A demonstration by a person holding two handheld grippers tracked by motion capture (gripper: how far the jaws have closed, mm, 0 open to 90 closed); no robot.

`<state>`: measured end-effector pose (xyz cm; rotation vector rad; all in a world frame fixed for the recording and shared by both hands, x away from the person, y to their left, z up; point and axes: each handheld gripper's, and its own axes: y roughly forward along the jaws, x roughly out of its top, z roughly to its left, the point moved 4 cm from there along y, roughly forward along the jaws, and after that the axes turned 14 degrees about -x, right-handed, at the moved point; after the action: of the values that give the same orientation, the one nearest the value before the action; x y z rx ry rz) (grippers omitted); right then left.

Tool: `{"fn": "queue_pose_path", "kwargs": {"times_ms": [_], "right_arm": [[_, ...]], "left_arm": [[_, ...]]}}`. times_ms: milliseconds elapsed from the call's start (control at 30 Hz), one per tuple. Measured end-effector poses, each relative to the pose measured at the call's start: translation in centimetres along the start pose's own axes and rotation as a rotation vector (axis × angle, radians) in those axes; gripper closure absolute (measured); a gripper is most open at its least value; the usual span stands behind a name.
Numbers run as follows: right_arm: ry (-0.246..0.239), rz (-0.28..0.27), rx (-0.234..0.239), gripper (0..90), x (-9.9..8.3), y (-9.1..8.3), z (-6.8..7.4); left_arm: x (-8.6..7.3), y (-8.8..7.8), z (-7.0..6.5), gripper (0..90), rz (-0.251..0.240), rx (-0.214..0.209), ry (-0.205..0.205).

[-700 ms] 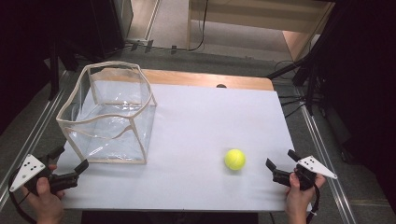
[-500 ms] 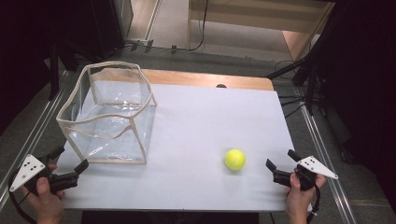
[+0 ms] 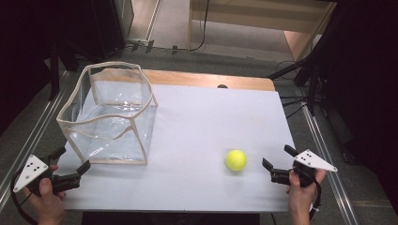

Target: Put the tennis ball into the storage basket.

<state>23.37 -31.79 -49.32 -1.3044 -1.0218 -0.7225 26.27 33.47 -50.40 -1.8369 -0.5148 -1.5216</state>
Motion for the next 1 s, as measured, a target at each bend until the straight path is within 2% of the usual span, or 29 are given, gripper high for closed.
{"fn": "queue_pose_path", "kwargs": {"times_ms": [167, 333, 700, 900, 1000], "right_arm": [[-0.031, 0.024, 0.025, 0.0, 1.0, 0.4, 0.9], [-0.079, 0.064, 0.069, 0.0, 1.9, 1.1, 2.1], [-0.148, 0.135, 0.109, 0.0, 3.4, 1.8, 4.1], [-0.177, 0.196, 0.130, 0.0, 3.6, 2.2, 4.9], [-0.197, 0.216, 0.134, 4.0, 3.5, 2.5, 5.1]], "left_arm": [[0.0, 0.1, 0.0, 0.0, 0.003, 0.001, 0.001], [0.0, 0.1, 0.0, 0.0, 0.004, 0.000, 0.000], [0.0, 0.2, -0.1, 0.0, 0.014, -0.002, 0.005], [0.0, 0.2, -0.1, 0.0, 0.014, -0.005, 0.005], [0.0, 0.2, -0.1, 0.0, 0.018, -0.005, 0.005]]}}
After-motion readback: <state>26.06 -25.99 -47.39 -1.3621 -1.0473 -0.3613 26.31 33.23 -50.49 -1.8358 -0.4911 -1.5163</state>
